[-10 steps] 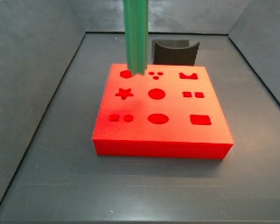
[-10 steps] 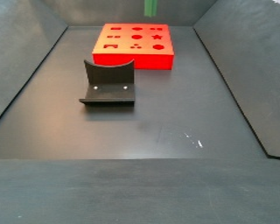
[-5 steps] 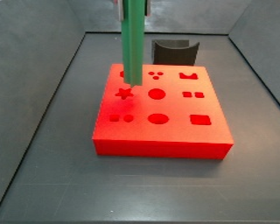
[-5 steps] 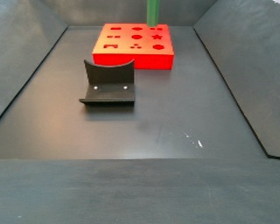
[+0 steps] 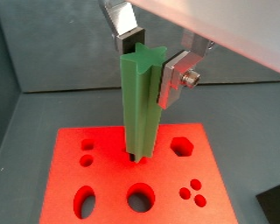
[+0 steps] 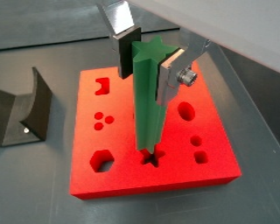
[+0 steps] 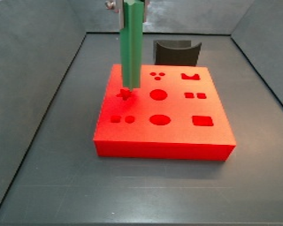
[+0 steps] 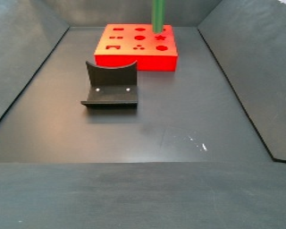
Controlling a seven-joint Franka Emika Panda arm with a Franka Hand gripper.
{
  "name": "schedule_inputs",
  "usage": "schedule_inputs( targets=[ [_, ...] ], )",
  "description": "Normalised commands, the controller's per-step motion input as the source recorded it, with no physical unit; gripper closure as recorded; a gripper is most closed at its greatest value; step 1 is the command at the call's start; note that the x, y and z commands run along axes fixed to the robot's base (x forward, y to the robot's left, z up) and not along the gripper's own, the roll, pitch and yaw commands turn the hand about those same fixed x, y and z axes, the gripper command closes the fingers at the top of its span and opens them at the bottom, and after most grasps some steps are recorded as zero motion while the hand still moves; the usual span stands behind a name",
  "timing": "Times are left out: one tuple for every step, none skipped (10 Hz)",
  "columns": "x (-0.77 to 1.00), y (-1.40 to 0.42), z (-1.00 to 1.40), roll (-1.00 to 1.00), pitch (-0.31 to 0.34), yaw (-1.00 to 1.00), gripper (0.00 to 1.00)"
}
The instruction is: Insert the star object.
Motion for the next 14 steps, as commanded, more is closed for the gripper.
schedule_inputs(
  targets=[
    [0.0,-0.09,-0.11,-0.07,-0.099,0.19,1.0],
    [-0.07,0.0,-0.14,-0.04,-0.074,0.11,1.0],
    [-0.11,0.0,-0.11,-0.1,-0.087,0.13,1.0],
    [-0.03,0.0,-0.05,-0.07,-0.066,0.09,1.0],
    [-0.11,0.0,-0.09,-0.08,-0.071,0.07,1.0],
    [-0.13,0.0,-0.18,-0.11,-0.097,0.1,1.0],
    [-0.18,0.0,-0.21,-0.07,-0.099,0.12,1.0],
    [-0.13,0.0,-0.22,-0.08,-0.094,0.09,1.0],
    [-0.04,0.0,-0.2,-0.11,-0.1,0.12,1.0],
    [0.0,0.0,-0.18,-0.11,-0.106,0.15,1.0],
    [0.0,0.0,-0.15,-0.11,-0.096,0.18,1.0],
    [0.08,0.0,-0.14,-0.09,-0.064,0.17,1.0],
    [0.0,0.0,-0.12,-0.07,-0.067,0.14,1.0],
    [0.0,0.0,-0.04,0.03,0.0,0.0,1.0]
  ],
)
